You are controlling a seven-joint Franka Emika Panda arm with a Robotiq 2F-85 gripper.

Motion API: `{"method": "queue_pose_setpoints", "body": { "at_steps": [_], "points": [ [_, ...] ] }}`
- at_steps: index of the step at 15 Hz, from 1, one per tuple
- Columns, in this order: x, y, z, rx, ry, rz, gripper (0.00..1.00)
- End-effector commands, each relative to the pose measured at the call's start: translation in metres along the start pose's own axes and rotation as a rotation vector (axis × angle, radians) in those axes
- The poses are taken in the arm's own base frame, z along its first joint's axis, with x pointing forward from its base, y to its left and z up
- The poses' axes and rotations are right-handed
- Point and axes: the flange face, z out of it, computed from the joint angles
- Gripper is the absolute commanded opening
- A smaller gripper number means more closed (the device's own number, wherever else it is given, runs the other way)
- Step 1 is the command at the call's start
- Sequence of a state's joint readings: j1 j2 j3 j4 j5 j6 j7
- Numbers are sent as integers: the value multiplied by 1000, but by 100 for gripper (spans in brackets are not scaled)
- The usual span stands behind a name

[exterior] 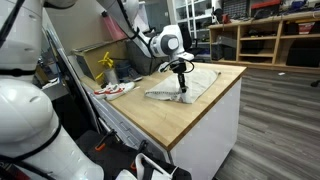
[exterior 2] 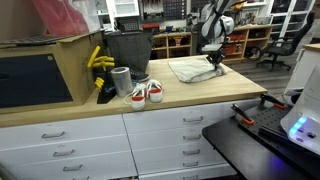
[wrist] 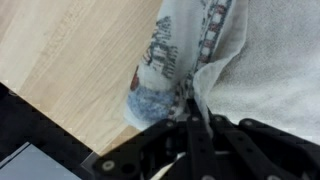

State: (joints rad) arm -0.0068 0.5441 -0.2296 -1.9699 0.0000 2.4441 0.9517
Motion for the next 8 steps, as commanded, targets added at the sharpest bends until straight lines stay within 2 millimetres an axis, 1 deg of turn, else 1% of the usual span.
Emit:
{"method": "queue_pose_setpoints", "body": {
  "at_steps": [1, 5, 8],
  "points": [
    [13, -10, 0, 16, 8, 73, 1],
    [20, -17, 5, 14, 17, 120, 1],
    [23, -18, 10, 7, 14, 125, 1]
  ]
}}
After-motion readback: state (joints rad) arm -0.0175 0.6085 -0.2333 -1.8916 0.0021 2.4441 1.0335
